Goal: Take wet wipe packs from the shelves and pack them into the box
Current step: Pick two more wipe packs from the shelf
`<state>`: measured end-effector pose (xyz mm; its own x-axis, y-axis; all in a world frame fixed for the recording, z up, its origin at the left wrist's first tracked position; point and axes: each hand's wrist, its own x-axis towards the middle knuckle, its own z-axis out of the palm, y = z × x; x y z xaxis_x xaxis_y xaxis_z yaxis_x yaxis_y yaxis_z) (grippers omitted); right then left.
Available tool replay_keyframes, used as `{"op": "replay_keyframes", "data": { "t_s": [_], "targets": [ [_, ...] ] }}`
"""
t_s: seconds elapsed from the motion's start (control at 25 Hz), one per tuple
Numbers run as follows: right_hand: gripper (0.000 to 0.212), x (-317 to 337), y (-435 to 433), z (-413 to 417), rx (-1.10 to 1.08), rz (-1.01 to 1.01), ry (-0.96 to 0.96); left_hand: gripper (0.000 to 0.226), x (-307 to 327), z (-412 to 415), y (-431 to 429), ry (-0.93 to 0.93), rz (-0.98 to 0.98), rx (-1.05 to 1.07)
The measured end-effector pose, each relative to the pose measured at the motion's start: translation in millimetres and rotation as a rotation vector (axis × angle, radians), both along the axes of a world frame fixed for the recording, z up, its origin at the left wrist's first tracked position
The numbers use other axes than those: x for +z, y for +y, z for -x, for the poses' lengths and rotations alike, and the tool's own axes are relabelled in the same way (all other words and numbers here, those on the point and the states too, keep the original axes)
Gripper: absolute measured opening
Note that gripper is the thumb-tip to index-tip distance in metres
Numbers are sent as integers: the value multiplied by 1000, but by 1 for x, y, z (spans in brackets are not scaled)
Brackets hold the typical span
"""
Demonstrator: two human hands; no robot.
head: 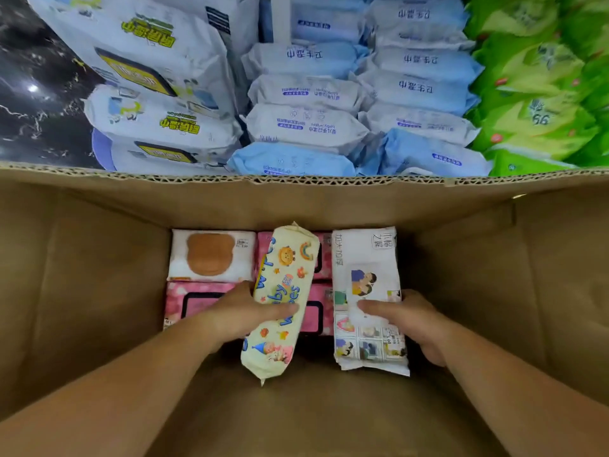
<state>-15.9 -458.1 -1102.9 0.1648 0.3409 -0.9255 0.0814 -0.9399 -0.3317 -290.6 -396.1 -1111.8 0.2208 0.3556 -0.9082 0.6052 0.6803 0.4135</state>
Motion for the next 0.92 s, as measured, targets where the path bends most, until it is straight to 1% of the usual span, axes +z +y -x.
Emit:
{"op": "replay_keyframes", "data": {
  "t_s": [0.08,0.16,0.28,0.32,0.44,0.52,0.6,0.64,0.72,0.76,0.8,0.88,0.92],
  "targets": [
    [46,-4,-1,-5,-10,-5,106,45,-6,-5,-4,-20,-16,43],
    [44,-7,-3,-8,-42,-19,159,41,-5,-12,-8,-68,-34,51],
    [48,-9,-9,-10,-102,-46,167,30,7,-17,-17,-126,-48,62],
    [49,-9,-10,-10,-124,-60,166,31,10,-17,-20,-121,-48,73],
    [55,-11,-11,-9,-157,-85,162,50,11,-13,-27,-126,-12,113],
    [52,-11,-13,-9,-177,-102,161,45,11,-18,-29,-144,11,144],
    [48,-12,-14,-12,-201,-118,159,44,10,-23,-35,-197,28,240],
    [48,-13,-15,-14,-210,-128,171,51,7,-23,-39,-212,44,317],
    [52,-15,-17,-18,-226,-138,201,76,2,-19,-45,-210,116,454],
    [56,-15,-18,-18,-234,-130,209,84,-2,-16,-44,-210,151,486],
    [58,-15,-18,-18,-235,-117,212,85,-3,-15,-43,-205,173,478],
    [57,-14,-20,-18,-236,-118,207,74,-2,-20,-36,-191,192,397],
    [56,-12,-19,-16,-241,-125,199,63,-2,-23,-34,-187,209,366]
  ]
}}
